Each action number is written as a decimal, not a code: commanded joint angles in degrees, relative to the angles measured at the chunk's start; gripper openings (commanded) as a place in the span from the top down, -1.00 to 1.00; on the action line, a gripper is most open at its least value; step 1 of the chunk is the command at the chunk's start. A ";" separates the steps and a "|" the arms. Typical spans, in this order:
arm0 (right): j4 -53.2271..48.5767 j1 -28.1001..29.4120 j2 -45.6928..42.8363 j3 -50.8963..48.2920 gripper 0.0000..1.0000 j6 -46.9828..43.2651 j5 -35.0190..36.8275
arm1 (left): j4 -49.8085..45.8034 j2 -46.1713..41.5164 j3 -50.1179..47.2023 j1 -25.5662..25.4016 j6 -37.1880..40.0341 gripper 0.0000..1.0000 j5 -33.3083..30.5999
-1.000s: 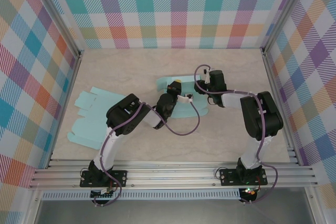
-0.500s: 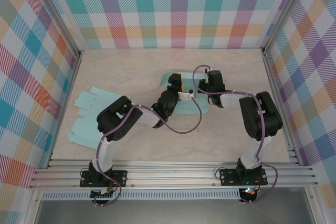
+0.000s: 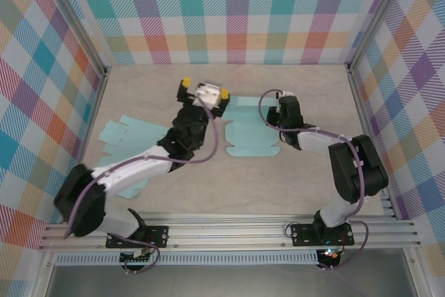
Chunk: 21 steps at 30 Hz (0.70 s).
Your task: Fold the paper box
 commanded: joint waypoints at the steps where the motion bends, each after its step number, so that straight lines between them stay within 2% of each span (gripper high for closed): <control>1: -2.05 0.43 -2.72 -1.29 1.00 0.85 0.32 | -26.47 -4.65 0.58 6.45 -38.17 -1.00 4.63; 3: -3.41 0.52 -3.45 -1.40 1.00 1.27 -0.10 | -31.41 -5.65 0.53 8.69 -43.92 -1.00 11.12; 6: -5.43 0.55 -4.41 -1.34 1.00 2.11 -0.25 | -38.17 -4.49 2.01 9.00 -48.17 -1.00 15.83; 10: -6.91 1.22 -5.10 -1.63 1.00 3.65 -0.04 | -36.28 0.01 1.47 8.83 -51.23 -1.00 23.12; 21: -10.76 3.60 -6.17 -0.54 1.00 5.50 -0.39 | -29.58 10.49 3.34 8.11 -52.96 -1.00 24.66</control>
